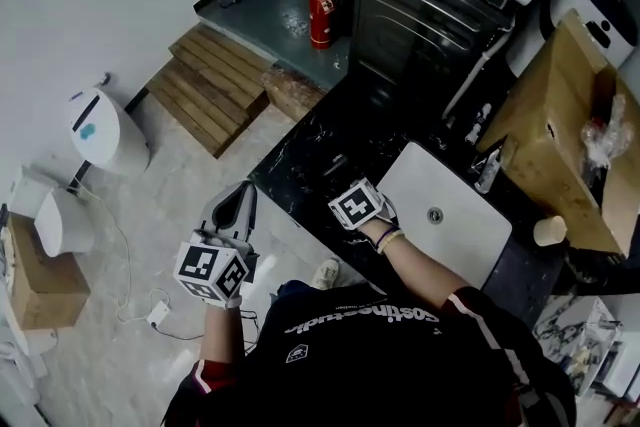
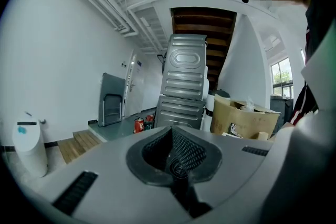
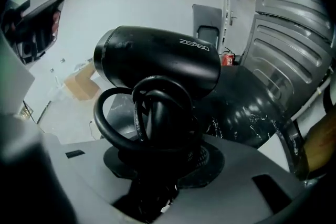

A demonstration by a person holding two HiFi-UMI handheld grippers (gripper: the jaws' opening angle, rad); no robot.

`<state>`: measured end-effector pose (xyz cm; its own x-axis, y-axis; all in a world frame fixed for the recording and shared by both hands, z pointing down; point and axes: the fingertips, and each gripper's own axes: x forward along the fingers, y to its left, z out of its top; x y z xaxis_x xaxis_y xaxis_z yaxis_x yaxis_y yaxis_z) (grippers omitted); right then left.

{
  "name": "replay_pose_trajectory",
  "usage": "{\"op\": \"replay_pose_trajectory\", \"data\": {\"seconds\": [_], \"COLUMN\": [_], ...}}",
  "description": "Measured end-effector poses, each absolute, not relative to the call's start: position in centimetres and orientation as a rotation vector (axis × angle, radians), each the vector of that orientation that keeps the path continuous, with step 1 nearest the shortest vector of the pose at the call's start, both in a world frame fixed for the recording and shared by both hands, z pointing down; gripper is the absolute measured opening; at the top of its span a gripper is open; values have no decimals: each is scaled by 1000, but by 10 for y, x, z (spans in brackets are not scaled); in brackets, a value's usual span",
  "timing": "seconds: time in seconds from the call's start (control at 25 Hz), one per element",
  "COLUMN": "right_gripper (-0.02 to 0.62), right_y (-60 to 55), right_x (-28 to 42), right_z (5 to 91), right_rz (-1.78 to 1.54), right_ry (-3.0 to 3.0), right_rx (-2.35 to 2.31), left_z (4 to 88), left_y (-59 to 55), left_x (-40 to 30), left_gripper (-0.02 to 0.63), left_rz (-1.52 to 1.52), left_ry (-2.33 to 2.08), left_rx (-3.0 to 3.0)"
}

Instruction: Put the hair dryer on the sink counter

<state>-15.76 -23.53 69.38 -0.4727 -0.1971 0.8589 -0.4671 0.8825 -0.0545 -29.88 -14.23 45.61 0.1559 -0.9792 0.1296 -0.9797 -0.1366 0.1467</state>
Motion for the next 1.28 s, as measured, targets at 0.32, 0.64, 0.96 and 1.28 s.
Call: {"op": "replay_pose_trajectory", "data": {"seconds": [0.32, 0.64, 0.96, 1.28], "right_gripper": [193, 206, 242, 229], "right_y": [-237, -237, -228, -229], "right_x": [-158, -161, -159, -151], "right_z": [706, 706, 703, 652], "right_rz": [323, 326, 377, 370], "right_ry": [-2008, -1985, -1919, -2058], "right_rx": [442, 418, 337, 405], "left_z": [462, 463, 467, 465], "left_y": [-139, -147, -152, -175], "left_x": [-305, -305, -312, -305], "left_gripper": [15, 15, 15, 15], "left_rz": [7, 5, -12, -25], "left_ry": [-1909, -1860, -1831, -1761], "left_rx": [2220, 2254, 2264, 2324]}}
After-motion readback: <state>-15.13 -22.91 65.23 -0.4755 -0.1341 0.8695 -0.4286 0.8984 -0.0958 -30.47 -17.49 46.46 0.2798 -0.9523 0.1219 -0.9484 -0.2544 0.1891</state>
